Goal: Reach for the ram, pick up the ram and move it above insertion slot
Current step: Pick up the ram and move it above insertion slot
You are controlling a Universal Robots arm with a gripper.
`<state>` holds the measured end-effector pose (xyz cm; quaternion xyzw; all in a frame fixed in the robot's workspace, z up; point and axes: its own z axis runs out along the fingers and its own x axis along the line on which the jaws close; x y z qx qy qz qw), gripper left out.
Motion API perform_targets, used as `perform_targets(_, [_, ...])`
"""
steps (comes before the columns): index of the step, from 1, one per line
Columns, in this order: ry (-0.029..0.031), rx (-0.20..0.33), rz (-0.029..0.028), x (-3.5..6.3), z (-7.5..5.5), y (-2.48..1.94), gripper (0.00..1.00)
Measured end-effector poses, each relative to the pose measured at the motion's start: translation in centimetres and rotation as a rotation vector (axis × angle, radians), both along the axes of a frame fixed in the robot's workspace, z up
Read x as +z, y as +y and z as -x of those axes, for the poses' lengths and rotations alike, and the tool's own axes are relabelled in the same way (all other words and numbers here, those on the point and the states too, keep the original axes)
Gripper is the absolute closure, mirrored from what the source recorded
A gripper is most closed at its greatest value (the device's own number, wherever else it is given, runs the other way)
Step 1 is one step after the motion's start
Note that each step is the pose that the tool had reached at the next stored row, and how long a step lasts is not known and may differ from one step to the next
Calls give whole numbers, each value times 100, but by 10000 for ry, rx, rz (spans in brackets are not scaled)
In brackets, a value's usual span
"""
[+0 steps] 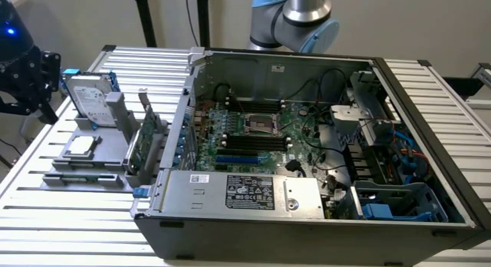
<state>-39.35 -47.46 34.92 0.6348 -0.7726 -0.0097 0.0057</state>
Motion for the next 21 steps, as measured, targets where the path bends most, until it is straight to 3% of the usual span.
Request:
perform_targets(3, [-98,528,-2,-9,-1,0,89])
perform_targets(9, [-172,1613,-4,-28,0,0,89])
perform_targets(12, [-237,2167,-4,-36,0,0,89])
perform_targets(18, [-243,2509,-12,-37,0,0,89])
perform_targets(20, [-243,2509,-12,-37,0,0,88])
perform_targets(21, [-243,2509,-12,-37,0,0,82])
